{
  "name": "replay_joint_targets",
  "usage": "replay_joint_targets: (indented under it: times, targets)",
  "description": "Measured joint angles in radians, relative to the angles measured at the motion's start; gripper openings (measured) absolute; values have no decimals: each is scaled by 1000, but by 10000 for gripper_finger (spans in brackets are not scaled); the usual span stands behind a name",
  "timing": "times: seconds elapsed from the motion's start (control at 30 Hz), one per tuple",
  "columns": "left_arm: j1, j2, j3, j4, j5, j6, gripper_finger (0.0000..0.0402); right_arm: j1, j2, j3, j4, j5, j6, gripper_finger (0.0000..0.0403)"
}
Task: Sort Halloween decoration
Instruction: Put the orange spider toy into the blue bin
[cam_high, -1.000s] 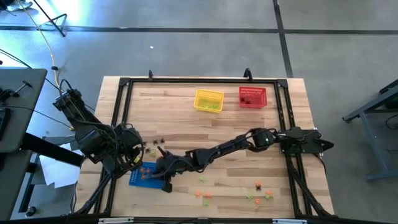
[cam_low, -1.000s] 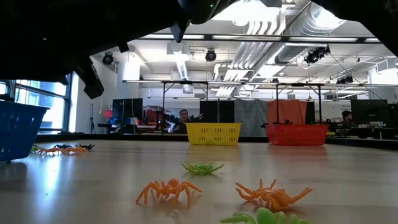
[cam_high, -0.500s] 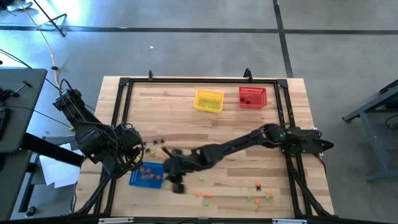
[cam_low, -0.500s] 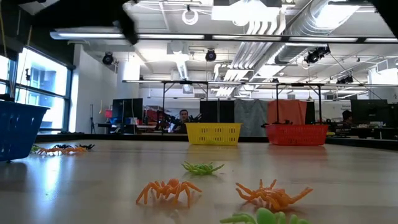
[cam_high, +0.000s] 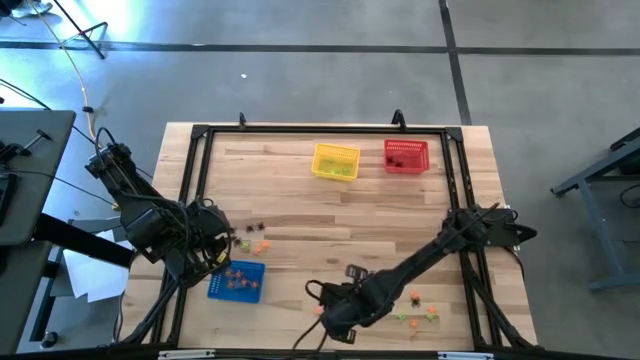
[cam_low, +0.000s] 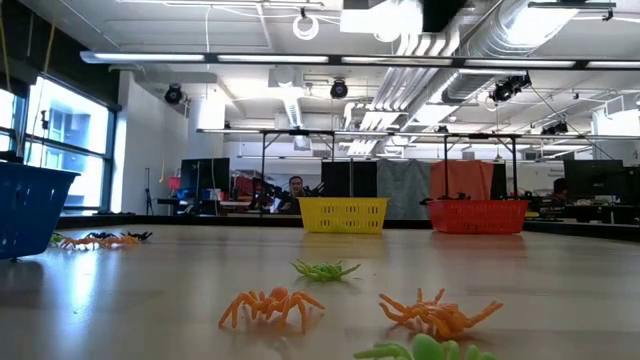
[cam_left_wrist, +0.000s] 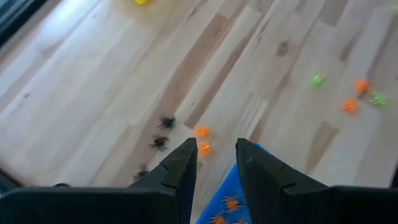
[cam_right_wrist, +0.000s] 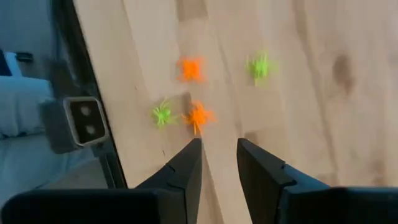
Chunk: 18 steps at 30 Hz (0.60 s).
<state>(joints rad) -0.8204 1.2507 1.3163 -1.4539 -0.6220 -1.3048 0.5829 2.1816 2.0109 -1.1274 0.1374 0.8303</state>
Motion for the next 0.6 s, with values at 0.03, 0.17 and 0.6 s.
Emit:
replay_joint_targets:
  times: [0.03, 0.17, 0.6]
  targets:
    - [0, 0, 0, 17, 0, 0, 99, 1, 1, -21, 21, -10, 4, 96]
    - [0, 3, 0, 83, 0, 9, 99, -18, -18, -109, 141, -39, -40, 96]
    - [0, 8, 0, 119, 64, 30, 99, -78, -51, -480, 767, -339, 18, 96]
